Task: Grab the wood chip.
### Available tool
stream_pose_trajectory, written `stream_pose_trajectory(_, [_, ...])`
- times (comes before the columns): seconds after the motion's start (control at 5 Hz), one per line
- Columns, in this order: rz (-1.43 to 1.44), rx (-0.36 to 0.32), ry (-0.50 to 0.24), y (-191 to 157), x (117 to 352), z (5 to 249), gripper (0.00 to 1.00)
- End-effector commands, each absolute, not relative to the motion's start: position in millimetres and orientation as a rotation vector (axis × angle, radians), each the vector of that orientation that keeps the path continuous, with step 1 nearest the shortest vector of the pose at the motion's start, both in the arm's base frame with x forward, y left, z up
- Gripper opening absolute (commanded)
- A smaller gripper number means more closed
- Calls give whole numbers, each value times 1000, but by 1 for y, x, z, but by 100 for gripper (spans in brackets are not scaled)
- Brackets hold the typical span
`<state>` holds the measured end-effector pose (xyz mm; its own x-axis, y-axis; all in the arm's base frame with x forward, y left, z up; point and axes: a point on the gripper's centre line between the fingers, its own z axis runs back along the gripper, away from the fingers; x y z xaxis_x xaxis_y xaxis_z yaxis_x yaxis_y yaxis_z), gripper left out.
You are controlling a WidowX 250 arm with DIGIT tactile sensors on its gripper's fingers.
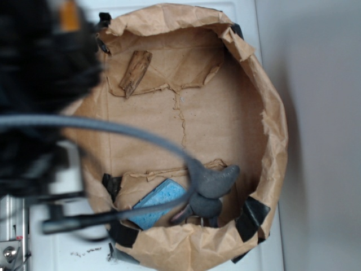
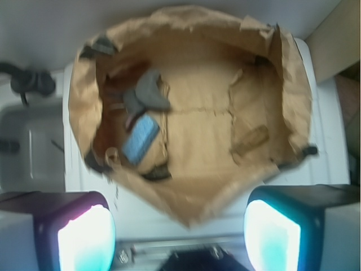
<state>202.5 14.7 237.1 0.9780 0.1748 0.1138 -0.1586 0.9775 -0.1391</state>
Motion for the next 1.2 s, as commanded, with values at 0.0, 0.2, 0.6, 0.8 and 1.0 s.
stream_pose_trajectory(0.0, [418,-100,-218,41,224,224,100])
stream_pose_trajectory(0.2, [418,-100,-218,41,224,224,100])
stream_pose_trajectory(0.6, [499,-99,-188,39,232,202,100])
stream_pose_trajectory(0.8, [642,-5,-122,36,242,170,100])
stream_pose_trajectory(1.0, [699,-23,-148,44,240,152,100])
